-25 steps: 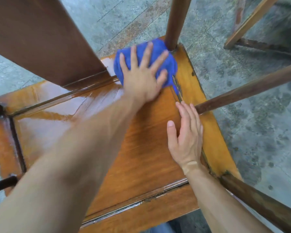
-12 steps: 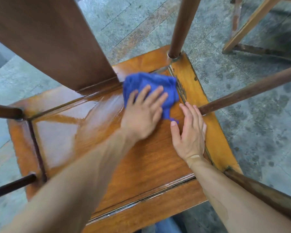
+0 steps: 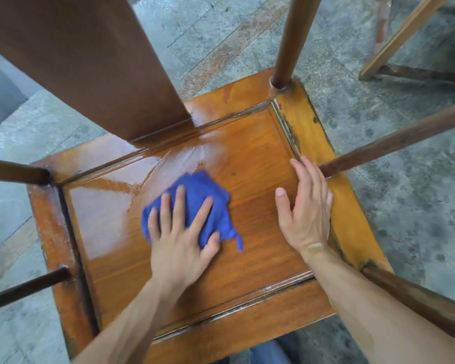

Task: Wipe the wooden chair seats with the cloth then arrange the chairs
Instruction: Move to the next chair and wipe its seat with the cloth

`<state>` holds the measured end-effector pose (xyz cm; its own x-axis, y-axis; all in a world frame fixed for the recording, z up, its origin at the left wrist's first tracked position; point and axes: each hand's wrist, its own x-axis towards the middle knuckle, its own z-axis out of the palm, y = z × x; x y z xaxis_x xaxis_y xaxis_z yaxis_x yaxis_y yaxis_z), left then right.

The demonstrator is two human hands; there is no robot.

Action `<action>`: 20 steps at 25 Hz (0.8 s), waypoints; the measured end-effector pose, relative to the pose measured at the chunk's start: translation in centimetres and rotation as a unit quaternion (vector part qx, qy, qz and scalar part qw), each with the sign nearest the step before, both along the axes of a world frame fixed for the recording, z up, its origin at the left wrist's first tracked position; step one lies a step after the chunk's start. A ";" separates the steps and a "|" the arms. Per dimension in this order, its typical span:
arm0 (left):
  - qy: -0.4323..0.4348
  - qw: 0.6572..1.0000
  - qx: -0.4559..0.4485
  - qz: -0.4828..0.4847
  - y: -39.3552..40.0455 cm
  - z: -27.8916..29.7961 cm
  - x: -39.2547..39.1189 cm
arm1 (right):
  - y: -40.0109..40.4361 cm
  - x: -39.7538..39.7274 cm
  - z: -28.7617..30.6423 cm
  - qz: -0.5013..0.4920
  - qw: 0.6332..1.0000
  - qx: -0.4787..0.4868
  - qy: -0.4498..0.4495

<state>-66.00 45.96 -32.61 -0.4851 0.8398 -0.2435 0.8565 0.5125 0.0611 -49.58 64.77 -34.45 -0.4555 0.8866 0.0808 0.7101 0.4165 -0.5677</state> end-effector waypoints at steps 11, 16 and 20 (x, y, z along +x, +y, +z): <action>-0.050 0.918 -0.007 -0.393 30.6 -0.4 1.5 | -0.1 0.1 -0.3 -0.032 0.999 0.000 0.034; -0.045 0.932 0.030 -0.358 28.0 -0.5 0.2 | -0.1 0.2 -0.2 -0.018 0.999 0.025 0.045; -0.053 0.975 0.068 -0.204 17.8 -1.0 -5.2 | 0.0 0.2 -0.3 -0.005 1.000 0.028 -0.003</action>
<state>-71.23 63.75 -33.57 -0.0829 0.9856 -0.1475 0.9725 0.1123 0.2040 -49.34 64.74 -34.74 -0.4468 0.8855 0.1276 0.7174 0.4399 -0.5402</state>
